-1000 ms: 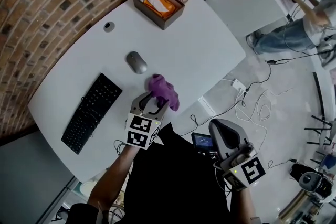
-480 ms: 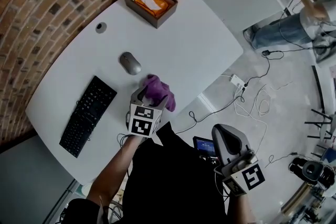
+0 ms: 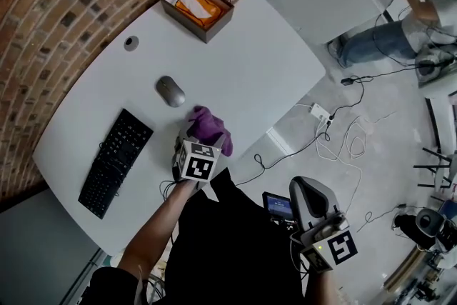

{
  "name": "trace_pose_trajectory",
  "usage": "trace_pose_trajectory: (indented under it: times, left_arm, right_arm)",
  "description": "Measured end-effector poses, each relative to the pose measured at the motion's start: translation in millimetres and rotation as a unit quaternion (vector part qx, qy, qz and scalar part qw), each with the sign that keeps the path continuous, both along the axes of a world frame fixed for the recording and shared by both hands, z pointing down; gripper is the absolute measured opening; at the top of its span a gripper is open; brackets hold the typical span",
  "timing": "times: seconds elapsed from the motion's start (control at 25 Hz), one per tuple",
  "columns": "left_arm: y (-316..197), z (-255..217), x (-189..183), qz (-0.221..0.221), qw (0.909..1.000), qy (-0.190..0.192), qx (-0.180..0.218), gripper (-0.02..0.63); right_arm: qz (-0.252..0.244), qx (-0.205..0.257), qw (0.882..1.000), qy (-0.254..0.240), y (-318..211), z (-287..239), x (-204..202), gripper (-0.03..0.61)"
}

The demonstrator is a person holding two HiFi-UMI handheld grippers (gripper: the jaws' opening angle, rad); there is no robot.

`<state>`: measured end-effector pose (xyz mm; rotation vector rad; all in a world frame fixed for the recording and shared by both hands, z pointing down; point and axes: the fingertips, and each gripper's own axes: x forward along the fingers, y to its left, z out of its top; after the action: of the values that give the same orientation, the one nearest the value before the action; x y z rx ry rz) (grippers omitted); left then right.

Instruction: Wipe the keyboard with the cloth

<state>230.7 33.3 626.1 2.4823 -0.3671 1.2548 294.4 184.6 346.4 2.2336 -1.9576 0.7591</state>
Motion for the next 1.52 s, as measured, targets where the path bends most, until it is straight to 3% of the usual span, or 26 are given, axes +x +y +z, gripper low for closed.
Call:
trace_pose_trajectory:
  times: [0.8, 1.28, 1.52]
  left_arm:
    - [-3, 16, 7, -0.007, 0.9995, -0.016, 0.027, 0.345]
    - [8, 14, 11, 0.01, 0.9993, -0.011, 0.034, 0.181]
    - [9, 12, 9, 0.016, 0.9996, -0.008, 0.021, 0.172]
  right_arm:
    - [-0.015, 0.01, 1.0, -0.004, -10, 0, 11, 0.018]
    - [-0.029, 0.014, 0.999, 0.005, -15, -4, 1, 0.018]
    - [-0.04, 0.021, 0.999, 0.004, -18, -8, -5, 0.018]
